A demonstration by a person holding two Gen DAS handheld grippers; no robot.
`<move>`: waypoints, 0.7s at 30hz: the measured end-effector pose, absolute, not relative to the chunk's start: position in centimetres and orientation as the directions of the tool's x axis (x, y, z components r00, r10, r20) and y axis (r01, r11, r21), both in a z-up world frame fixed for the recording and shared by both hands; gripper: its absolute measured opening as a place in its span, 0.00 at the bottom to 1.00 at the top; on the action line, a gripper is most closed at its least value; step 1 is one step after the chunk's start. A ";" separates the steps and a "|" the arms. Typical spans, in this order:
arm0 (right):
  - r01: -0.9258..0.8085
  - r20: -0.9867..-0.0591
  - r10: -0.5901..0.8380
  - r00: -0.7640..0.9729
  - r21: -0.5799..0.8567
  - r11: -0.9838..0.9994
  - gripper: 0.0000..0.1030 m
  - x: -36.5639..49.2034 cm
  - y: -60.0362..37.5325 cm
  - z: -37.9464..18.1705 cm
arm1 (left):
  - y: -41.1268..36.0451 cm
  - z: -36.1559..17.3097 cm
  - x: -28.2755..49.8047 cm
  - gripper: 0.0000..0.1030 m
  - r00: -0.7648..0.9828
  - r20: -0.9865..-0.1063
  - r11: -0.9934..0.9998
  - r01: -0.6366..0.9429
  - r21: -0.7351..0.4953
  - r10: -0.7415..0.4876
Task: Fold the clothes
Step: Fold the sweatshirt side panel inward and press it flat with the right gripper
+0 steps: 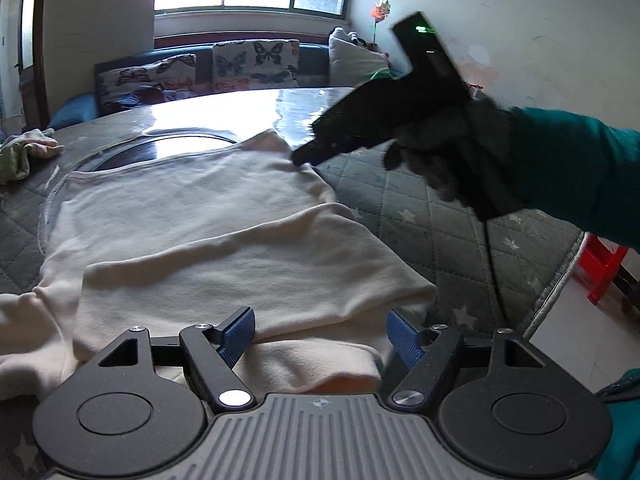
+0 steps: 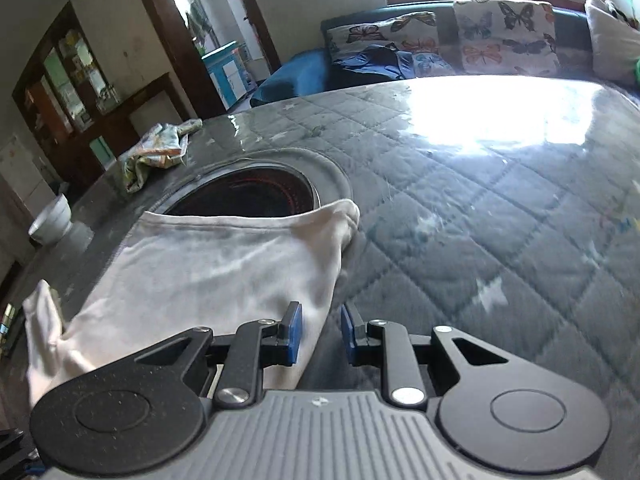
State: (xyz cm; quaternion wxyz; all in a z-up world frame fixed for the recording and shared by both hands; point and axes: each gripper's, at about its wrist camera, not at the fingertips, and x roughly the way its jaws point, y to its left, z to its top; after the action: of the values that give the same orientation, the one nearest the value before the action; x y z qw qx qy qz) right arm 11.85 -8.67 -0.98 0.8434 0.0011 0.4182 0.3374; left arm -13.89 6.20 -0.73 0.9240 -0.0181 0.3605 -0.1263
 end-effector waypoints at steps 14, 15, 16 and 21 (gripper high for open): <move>-0.630 -0.712 0.500 0.493 0.104 0.770 0.03 14.4 -5.2 -1.1 | 5.8 -1.0 -11.9 0.72 0.693 -0.667 0.960 0.239 -0.146 -0.274; -0.633 -0.712 0.496 0.497 0.093 0.768 0.03 14.5 -5.1 -1.1 | 5.8 -1.1 -11.7 0.72 0.692 -0.667 0.959 0.240 -0.148 -0.276; -0.637 -0.711 0.492 0.502 0.081 0.767 0.03 14.6 -4.9 -1.2 | 5.7 -1.1 -11.5 0.72 0.691 -0.666 0.958 0.242 -0.150 -0.280; -0.641 -0.705 0.464 0.536 0.017 0.767 0.03 16.0 -4.2 -1.3 | 5.2 -1.3 -10.1 0.72 0.691 -0.661 0.955 0.246 -0.166 -0.293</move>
State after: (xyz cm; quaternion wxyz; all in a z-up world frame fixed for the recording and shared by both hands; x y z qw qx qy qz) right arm 16.00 -4.17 -1.26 0.8679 -0.1224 0.3611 0.3184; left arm -10.06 5.24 -1.30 0.9190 -0.0321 0.3645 -0.1466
